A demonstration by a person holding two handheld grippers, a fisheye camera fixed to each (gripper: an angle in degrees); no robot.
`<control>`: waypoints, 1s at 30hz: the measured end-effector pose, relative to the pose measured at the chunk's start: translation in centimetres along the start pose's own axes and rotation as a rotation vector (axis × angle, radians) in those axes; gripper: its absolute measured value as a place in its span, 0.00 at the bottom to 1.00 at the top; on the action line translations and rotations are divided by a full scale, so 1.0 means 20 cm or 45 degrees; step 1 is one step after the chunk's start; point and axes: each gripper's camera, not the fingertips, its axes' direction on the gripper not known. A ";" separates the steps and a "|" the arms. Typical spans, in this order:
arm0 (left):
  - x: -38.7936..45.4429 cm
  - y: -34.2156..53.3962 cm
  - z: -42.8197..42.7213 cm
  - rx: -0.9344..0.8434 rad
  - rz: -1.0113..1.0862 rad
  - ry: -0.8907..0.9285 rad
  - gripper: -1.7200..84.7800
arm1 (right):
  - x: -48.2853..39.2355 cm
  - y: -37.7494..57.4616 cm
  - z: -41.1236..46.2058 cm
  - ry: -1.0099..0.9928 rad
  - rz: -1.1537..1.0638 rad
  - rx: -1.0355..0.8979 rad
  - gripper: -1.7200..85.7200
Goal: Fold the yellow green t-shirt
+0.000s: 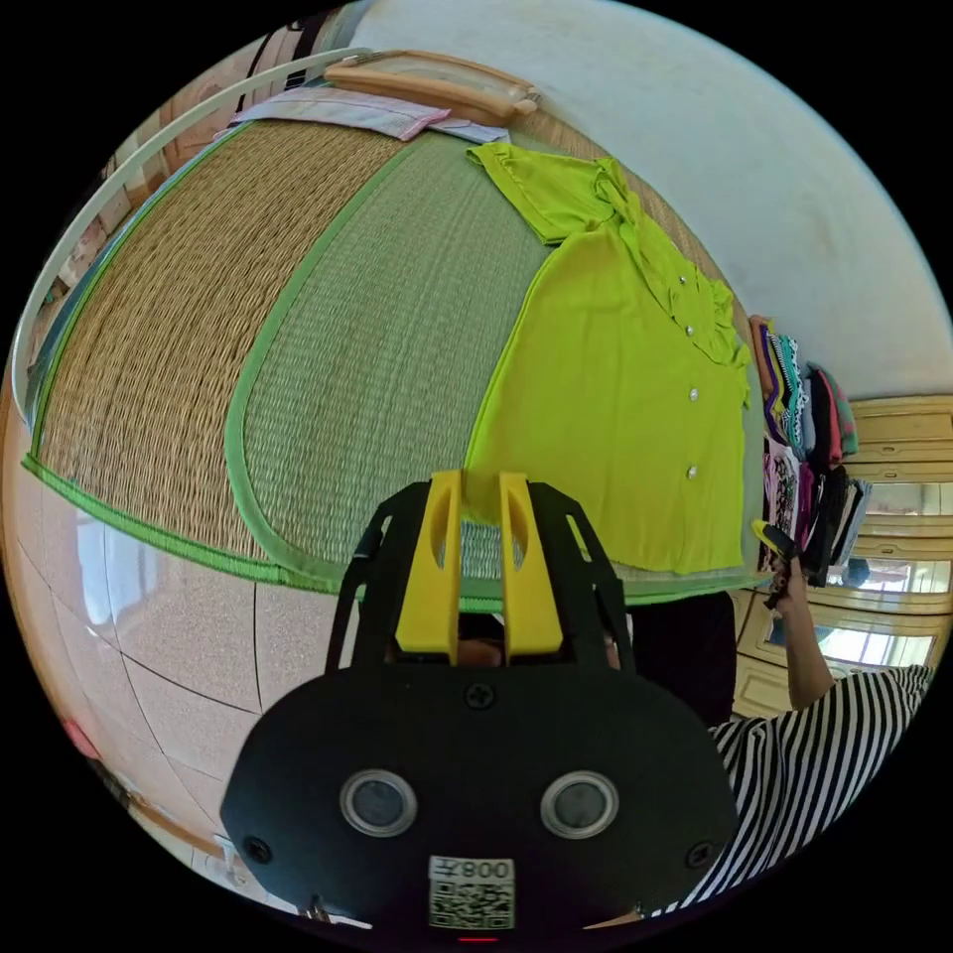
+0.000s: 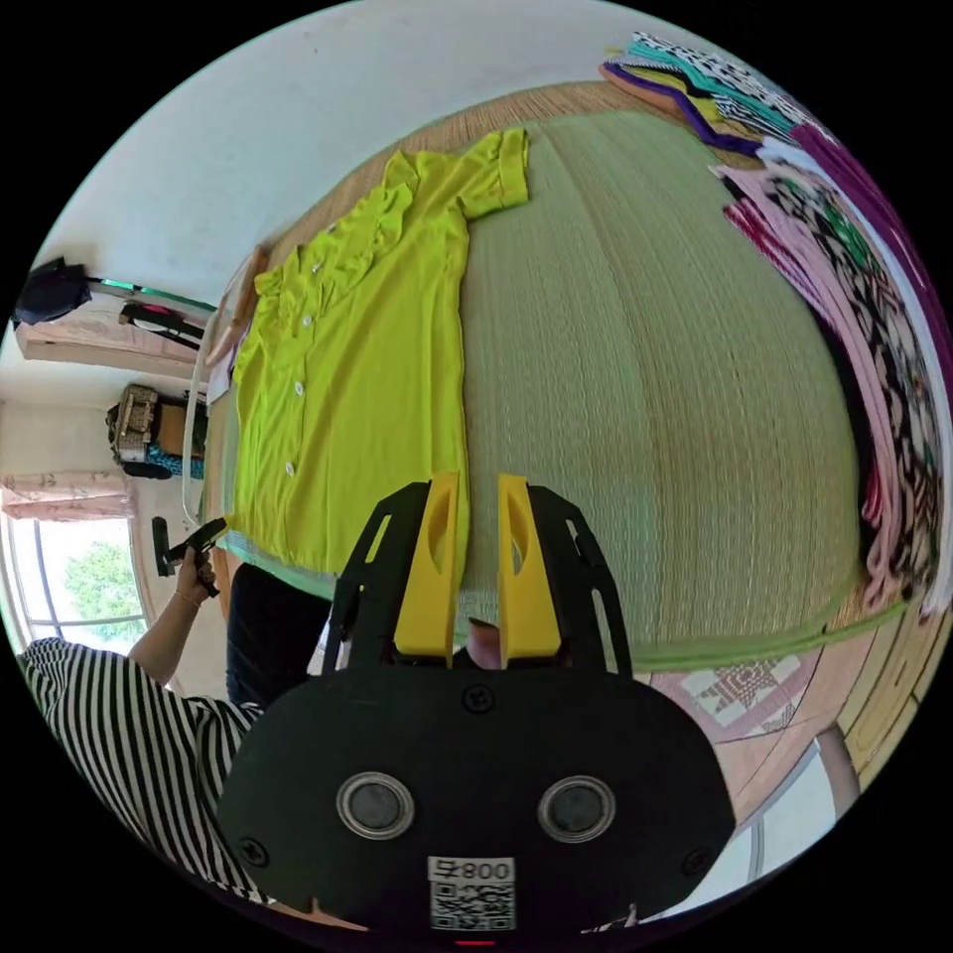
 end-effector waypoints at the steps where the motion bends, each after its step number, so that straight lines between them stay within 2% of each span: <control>1: 0.00 0.03 -0.01 0.010 0.010 -0.001 0.10 | 0.02 0.08 0.02 0.008 0.021 -0.030 0.11; 6: -0.01 0.07 -0.01 -0.005 0.025 -0.048 0.10 | 0.04 0.20 0.08 0.042 0.039 -0.035 0.12; 14: -0.05 0.11 -0.02 -0.052 -0.002 -0.047 0.07 | -0.01 0.14 0.14 0.018 0.033 -0.021 0.11; 18: -0.05 0.14 -0.01 -0.062 0.002 -0.094 0.05 | -0.03 0.10 0.20 0.093 0.054 -0.038 0.10; 30: -0.14 0.32 -0.04 -0.077 0.000 0.037 0.03 | -0.04 0.09 0.26 0.145 0.002 -0.141 0.03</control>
